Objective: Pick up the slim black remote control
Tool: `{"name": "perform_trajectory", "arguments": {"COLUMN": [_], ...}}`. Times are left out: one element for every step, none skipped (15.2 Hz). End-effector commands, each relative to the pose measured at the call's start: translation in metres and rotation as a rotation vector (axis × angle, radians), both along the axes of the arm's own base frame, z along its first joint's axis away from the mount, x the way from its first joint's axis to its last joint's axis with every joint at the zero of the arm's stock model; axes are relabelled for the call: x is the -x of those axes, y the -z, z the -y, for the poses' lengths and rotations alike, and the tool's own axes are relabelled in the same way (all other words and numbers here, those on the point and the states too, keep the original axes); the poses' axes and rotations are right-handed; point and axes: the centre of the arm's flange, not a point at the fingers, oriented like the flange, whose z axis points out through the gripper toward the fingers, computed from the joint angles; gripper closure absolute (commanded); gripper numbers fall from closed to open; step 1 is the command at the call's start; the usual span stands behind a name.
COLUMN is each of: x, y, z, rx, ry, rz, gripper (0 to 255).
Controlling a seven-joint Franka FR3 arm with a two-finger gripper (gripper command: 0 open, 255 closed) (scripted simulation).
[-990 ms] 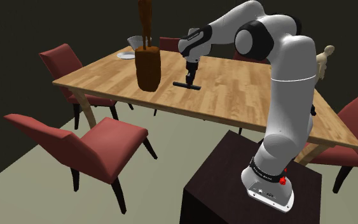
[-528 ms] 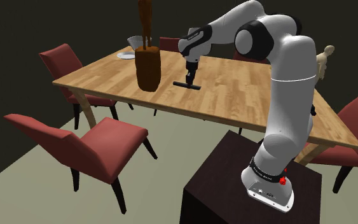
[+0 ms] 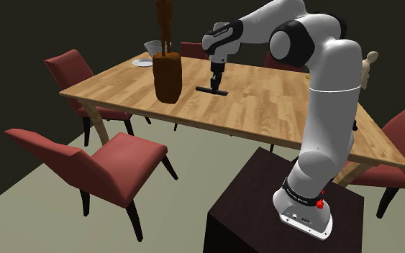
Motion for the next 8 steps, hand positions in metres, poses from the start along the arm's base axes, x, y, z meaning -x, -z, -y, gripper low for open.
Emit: {"name": "perform_trajectory", "arguments": {"x": [0.000, 0.000, 0.000, 0.000, 0.000, 0.000, 0.000, 0.000], "y": [-0.011, -0.017, -0.022, -0.027, -0.032, -0.038, -0.038, -0.038], "z": [0.000, 0.000, 0.000, 0.000, 0.000, 0.000, 0.000, 0.000], "rx": [0.000, 0.000, 0.000, 0.000, 0.000, 0.000, 0.000, 0.000], "ry": [0.000, 0.000, 0.000, 0.000, 0.000, 0.000, 0.000, 0.000], "rz": [0.000, 0.000, 0.000, 0.000, 0.000, 0.000, 0.000, 0.000], "gripper": [255, 255, 255, 255, 255, 255, 255, 255]}}
